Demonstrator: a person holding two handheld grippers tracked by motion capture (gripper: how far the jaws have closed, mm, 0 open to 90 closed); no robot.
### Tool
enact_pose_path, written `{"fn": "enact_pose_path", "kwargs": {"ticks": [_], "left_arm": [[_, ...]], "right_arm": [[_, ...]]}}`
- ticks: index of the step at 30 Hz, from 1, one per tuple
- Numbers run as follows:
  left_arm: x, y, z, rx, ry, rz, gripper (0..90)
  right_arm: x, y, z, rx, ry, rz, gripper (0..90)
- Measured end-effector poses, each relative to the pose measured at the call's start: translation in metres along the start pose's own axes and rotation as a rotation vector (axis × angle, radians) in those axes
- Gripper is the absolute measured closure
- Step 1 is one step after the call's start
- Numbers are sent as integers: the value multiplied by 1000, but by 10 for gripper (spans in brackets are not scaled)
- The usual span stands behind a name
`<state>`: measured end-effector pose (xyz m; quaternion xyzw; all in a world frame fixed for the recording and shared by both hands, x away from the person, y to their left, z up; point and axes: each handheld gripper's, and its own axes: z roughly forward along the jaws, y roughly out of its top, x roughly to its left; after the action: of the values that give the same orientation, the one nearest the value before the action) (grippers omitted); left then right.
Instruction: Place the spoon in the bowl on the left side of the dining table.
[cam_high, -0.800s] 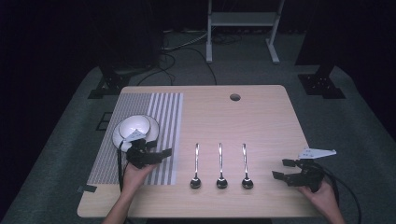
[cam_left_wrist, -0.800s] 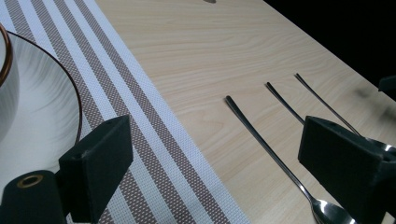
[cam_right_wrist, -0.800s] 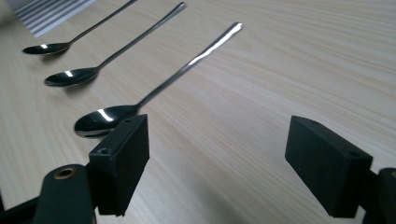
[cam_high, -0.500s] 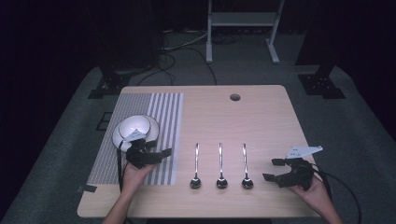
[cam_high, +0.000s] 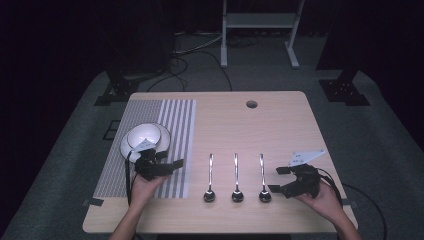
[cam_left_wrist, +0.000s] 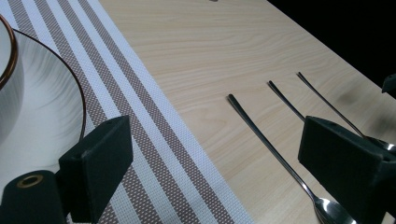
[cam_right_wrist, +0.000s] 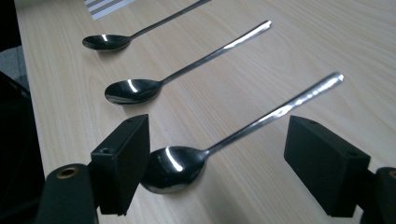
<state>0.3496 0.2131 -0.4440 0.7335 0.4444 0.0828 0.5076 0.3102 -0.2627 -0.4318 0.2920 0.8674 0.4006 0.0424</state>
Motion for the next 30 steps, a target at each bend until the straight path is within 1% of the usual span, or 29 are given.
{"fn": "enact_pose_path", "kwargs": {"ticks": [1, 2, 4, 6, 8, 9, 13, 17, 18, 19, 20, 22, 23, 24, 25, 27, 28, 30], "left_arm": [[0, 0, 0, -2, -1, -2, 92], [0, 0, 0, -2, -1, -2, 92], [0, 0, 0, 1, -1, -2, 92], [0, 0, -1, -2, -8, -6, 92], [-1, 0, -1, -2, -7, -3, 92], [-1, 0, 0, -1, -8, 2, 92], [-2, 0, 0, 3, -4, 2, 92], [0, -1, 1, 9, -2, 0, 92], [0, -1, 1, 9, -2, 0, 92], [0, -1, 1, 11, -3, -3, 92], [0, -1, 1, 11, -3, -2, 92], [0, -1, 1, 9, -3, 0, 92], [0, -1, 1, 10, -4, -2, 92], [0, -1, 1, 10, -4, -2, 92], [1, -1, 1, 14, -5, -2, 92], [1, -1, 2, 15, -5, -3, 92], [1, -1, 2, 14, -5, -7, 92], [1, -1, 1, 12, -4, -7, 92]], "right_arm": [[2, 6, 2, 9, 6, -16, 216], [2, 6, 2, 9, 6, -16, 216], [4, 12, 3, 17, 13, -35, 216], [6, 15, 4, 20, 17, -44, 216], [7, 17, 6, 25, 19, -52, 217], [9, 20, 8, 36, 24, -63, 217], [12, 25, 12, 48, 31, -78, 219], [17, 35, 19, 73, 48, -114, 219], [17, 35, 19, 73, 48, -114, 219], [21, 38, 23, 83, 57, -125, 220], [21, 38, 23, 83, 57, -125, 220], [24, 43, 29, 98, 72, -138, 220], [26, 44, 31, 112, 79, -138, 224], [26, 44, 31, 112, 79, -138, 224], [29, 47, 36, 131, 83, -156, 224], [33, 50, 40, 143, 88, -170, 224], [34, 51, 42, 147, 91, -178, 228], [37, 55, 45, 160, 107, -196, 273]]}}
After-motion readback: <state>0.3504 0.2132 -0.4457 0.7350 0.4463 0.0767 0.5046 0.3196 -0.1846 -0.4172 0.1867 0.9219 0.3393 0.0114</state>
